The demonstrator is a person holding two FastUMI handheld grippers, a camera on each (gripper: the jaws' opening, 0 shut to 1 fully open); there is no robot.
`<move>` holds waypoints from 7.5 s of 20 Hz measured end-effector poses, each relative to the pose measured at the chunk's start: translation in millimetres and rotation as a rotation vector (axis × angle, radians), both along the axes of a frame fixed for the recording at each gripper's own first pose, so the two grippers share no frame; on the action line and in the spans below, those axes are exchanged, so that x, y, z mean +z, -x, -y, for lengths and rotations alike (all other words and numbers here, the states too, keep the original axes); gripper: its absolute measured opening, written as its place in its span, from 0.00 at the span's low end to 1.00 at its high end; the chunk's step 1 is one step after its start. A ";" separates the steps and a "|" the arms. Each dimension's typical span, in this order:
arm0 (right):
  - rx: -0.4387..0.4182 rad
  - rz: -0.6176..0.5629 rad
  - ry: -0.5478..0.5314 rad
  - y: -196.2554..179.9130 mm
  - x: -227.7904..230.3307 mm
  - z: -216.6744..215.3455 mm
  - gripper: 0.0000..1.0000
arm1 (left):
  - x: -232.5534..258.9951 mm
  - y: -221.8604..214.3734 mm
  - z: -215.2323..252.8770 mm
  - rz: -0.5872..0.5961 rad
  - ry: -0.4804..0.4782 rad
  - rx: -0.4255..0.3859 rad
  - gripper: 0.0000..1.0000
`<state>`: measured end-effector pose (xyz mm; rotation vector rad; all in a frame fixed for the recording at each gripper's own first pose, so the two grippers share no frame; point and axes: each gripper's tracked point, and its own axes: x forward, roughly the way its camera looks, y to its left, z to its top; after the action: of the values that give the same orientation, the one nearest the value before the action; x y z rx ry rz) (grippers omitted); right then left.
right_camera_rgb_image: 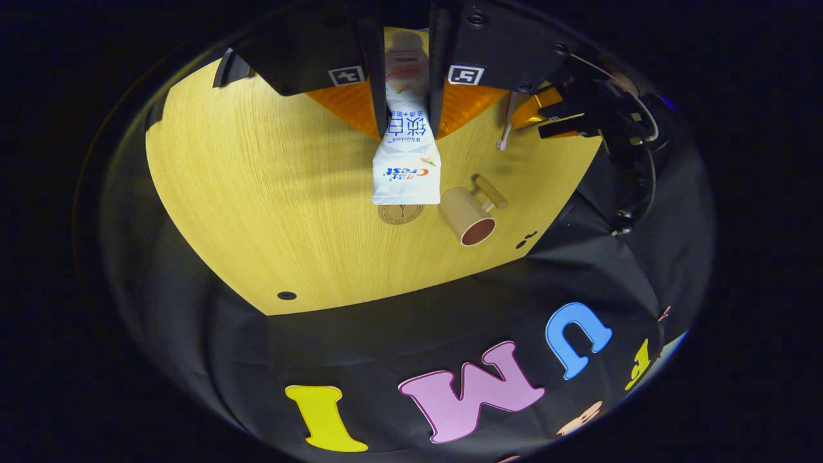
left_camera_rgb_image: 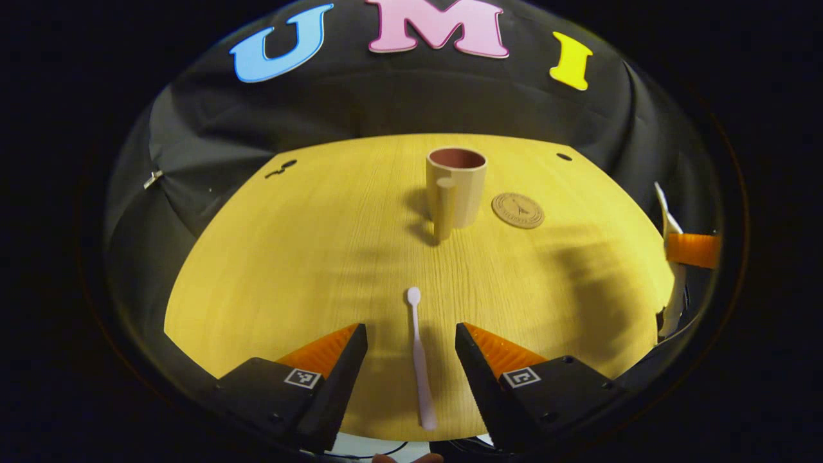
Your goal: Put the toothbrush and toothpaste on the desktop into the cup, then pick up the cup and place it on the coaster on the desktop.
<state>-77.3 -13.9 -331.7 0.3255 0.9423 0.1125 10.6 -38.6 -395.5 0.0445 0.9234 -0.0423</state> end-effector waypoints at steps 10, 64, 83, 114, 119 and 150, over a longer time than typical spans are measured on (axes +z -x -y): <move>0.011 -0.004 0.029 -13.2 -10.2 28.9 0.32 | -34.8 2.6 -2.0 -0.131 -0.029 0.028 0.79; 0.344 0.374 -0.235 -272.0 -33.5 -185.2 0.31 | 179.7 -24.1 -6.1 0.340 0.158 0.218 0.06; 0.453 0.325 -0.162 -242.6 -71.4 -189.6 0.42 | 160.6 -50.1 4.7 0.308 0.189 0.195 0.06; 0.300 0.148 -0.158 -135.5 -41.6 -59.8 0.59 | 220.0 -223.3 29.2 0.692 0.444 0.204 0.06; 0.266 0.099 -0.149 -114.9 -52.2 -41.1 0.59 | 196.1 -254.6 24.6 0.747 0.435 0.279 0.06; 0.184 0.087 -0.141 -85.4 -22.5 -13.1 0.59 | 102.9 -181.7 56.9 0.525 0.353 0.129 0.44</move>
<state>8.1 -0.9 -354.1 0.3605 0.8784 0.3607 192.2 -95.4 -292.7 -0.3190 0.3823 -0.0700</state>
